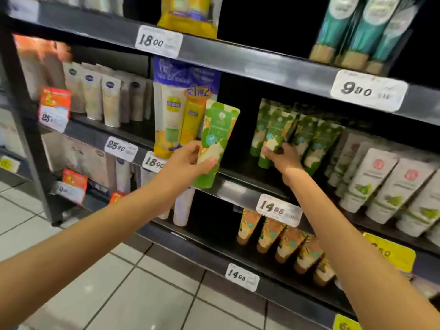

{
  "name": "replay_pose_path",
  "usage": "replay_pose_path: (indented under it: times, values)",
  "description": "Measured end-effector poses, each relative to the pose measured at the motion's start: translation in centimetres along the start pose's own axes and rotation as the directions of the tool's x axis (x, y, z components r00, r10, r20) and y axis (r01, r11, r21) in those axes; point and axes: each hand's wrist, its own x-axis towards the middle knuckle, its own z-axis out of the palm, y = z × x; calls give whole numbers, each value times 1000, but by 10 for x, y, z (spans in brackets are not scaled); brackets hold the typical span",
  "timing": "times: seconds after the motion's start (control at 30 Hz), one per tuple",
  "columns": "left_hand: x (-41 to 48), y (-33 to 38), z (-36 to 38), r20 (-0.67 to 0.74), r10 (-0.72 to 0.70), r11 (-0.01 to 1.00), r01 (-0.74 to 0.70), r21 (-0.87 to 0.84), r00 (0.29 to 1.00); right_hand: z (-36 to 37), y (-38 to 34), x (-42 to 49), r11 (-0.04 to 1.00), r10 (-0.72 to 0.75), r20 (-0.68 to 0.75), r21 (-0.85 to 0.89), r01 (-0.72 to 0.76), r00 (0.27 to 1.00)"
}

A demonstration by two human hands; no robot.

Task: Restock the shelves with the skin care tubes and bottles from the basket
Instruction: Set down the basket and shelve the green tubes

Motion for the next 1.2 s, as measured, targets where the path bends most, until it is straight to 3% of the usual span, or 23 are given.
replay_pose_path:
  times: [0.13,0.33,0.93,1.03,1.1,1.13,1.2]
  values:
    - [10,11,7,-12,-21,999,21,-34,1000,10,10,1,994,-33,7,-106,33,999]
    - [14,23,19,32,-22,997,25,-76,999,18,10,6,999,-50,-29,-16,49,998]
    - [27,9,23,72,-283,932,292,-214,956,29,8,6,998,-53,-51,13,54,997]
    - [30,8,23,81,-300,908,311,-281,950,22,-4,2,999,20,-133,-42,-26,991]
    - [33,7,21,93,-298,900,312,-303,950,11,-20,-4,997,-23,-204,-81,6,979]
    - [35,7,21,108,-296,896,315,-314,949,4,-29,-7,995,-84,-137,-65,75,987]
    - [37,8,21,165,-289,874,330,-357,943,-10,-46,-20,977,-212,231,45,207,950]
